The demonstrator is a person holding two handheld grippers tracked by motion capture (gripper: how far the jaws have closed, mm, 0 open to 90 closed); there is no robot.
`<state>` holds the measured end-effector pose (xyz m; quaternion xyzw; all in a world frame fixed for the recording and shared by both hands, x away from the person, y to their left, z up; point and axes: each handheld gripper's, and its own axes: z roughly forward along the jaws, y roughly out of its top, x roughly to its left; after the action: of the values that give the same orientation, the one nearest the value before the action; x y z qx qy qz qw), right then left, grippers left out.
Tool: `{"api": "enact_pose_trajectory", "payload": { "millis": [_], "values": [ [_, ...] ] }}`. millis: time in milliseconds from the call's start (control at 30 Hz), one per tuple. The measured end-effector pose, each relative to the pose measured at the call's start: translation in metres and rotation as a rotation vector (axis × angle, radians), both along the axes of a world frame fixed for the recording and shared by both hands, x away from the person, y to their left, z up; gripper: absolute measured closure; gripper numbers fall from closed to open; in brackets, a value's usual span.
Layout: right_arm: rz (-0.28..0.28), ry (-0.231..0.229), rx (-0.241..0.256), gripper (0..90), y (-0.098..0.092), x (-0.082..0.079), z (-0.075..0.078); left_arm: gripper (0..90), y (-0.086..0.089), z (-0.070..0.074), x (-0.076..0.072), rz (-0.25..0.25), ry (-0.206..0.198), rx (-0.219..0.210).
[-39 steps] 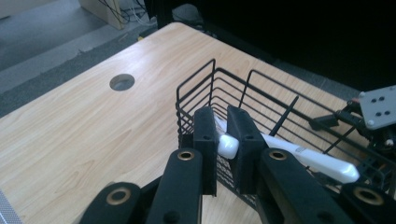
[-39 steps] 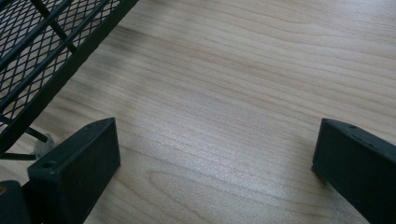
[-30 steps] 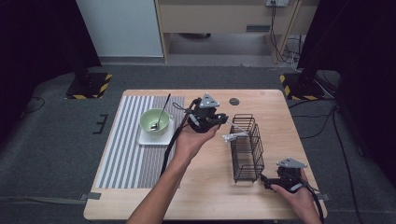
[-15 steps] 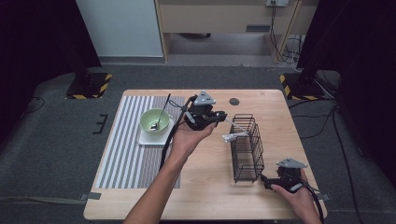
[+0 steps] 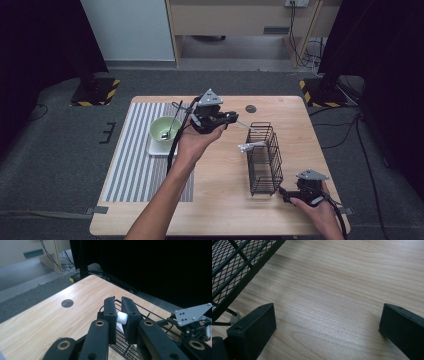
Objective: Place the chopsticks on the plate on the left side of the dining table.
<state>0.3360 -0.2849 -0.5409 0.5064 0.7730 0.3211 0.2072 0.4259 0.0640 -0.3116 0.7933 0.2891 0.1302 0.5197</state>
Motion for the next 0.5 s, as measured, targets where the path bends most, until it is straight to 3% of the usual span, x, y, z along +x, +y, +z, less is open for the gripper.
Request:
{"api": "enact_pose_trajectory", "payload": {
  "millis": [500],
  "values": [
    [0.000,0.000,0.000,0.8,0.000,0.000,0.000,82.4,0.024,0.024,-0.013,0.023,-0.049,-0.021]
  ]
}}
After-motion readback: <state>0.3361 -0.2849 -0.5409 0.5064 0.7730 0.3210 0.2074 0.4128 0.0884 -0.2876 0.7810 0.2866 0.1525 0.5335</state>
